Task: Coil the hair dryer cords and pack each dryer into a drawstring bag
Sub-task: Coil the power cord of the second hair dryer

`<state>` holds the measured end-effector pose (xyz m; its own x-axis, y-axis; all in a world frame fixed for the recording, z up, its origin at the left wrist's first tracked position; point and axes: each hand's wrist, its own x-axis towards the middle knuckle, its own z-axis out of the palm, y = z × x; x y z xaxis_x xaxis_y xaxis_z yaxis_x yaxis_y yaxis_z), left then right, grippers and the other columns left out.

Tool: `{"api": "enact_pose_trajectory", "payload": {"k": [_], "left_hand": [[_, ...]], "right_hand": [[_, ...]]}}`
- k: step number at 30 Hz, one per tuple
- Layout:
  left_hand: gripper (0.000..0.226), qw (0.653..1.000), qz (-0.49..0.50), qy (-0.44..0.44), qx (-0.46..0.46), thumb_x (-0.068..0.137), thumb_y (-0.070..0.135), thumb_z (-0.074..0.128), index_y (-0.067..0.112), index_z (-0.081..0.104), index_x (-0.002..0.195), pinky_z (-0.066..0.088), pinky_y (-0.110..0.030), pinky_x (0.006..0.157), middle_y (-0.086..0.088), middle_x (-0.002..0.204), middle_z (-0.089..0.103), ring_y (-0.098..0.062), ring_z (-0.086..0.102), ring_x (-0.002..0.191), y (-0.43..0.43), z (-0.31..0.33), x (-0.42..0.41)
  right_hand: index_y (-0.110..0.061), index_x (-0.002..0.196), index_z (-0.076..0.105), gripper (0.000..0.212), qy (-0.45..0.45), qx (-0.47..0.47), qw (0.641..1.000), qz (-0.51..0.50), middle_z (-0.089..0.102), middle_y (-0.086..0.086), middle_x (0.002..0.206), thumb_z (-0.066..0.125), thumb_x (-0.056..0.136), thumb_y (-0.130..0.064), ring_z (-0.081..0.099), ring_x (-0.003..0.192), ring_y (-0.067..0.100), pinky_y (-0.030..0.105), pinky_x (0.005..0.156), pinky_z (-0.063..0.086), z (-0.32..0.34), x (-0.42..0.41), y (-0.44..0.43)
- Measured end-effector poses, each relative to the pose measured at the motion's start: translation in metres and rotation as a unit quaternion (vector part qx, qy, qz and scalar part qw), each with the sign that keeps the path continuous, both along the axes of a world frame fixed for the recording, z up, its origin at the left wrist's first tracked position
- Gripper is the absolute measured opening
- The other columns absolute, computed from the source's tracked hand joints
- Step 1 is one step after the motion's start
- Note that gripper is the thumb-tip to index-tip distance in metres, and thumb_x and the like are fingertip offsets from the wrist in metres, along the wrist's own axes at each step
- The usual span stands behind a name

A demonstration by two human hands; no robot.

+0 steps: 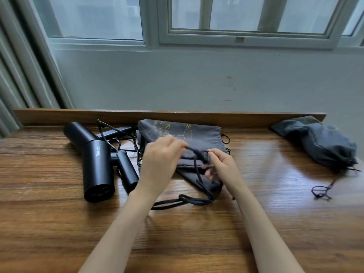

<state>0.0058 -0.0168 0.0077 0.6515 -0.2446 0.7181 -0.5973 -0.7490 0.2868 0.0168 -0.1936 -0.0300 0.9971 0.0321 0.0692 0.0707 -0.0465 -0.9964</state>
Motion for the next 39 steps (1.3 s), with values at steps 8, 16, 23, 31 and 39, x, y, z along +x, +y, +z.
{"api": "enact_pose_trajectory", "payload": {"k": [8,16,23,31,39], "left_hand": [[0.033,0.937,-0.041,0.134,-0.320,0.096,-0.001,0.039,0.005,0.054,0.124,0.043,-0.019,0.069,-0.005,0.091,0.058,-0.010,0.049,0.072,-0.003,0.038,0.021],[0.046,0.703,-0.280,0.344,-0.556,0.091,-0.016,0.031,0.013,0.043,0.125,0.043,-0.027,0.090,-0.004,0.095,0.056,-0.012,0.056,0.094,-0.053,0.051,0.021],[0.042,0.542,-0.345,0.402,-0.652,0.095,-0.011,0.031,0.006,0.035,0.133,0.039,-0.040,0.104,-0.012,0.108,0.049,-0.019,0.058,0.099,-0.050,0.037,0.024],[0.047,0.517,-0.341,0.381,-0.686,0.095,-0.003,0.038,0.004,0.025,0.140,0.040,-0.039,0.099,-0.010,0.104,0.054,-0.021,0.059,0.099,-0.037,0.039,0.032],[0.016,0.897,-0.121,0.348,-0.246,0.093,0.006,0.049,0.015,0.056,0.104,0.043,-0.029,0.090,0.000,0.106,0.058,-0.018,0.056,0.102,0.005,0.015,0.016]], "right_hand": [[-0.028,0.113,0.066,0.043,-0.091,-0.262,0.952,0.129,0.062,-0.015,0.116,0.050,0.084,-0.001,0.056,0.106,-0.005,0.013,0.091,0.043,0.000,-0.005,0.009],[-0.033,0.120,0.048,0.034,-0.117,-0.158,0.967,0.164,0.064,-0.022,0.094,0.058,0.088,-0.033,0.061,0.078,0.009,0.021,0.073,0.049,-0.008,-0.011,0.044],[-0.034,0.055,0.054,0.030,-0.102,-0.133,0.981,0.099,0.056,-0.016,0.048,0.053,0.080,-0.018,0.046,0.047,-0.003,0.012,0.051,0.035,-0.011,-0.003,0.055],[-0.020,0.083,0.059,0.015,-0.099,-0.129,0.976,0.147,0.065,-0.008,0.074,0.051,0.092,-0.011,0.060,0.064,0.000,0.025,0.066,0.049,-0.009,-0.002,0.064],[-0.017,0.078,0.054,0.022,-0.141,-0.147,0.979,-0.030,0.056,-0.004,0.065,0.043,0.097,-0.011,0.046,0.045,-0.001,0.013,0.047,0.037,0.015,0.031,0.026]]}}
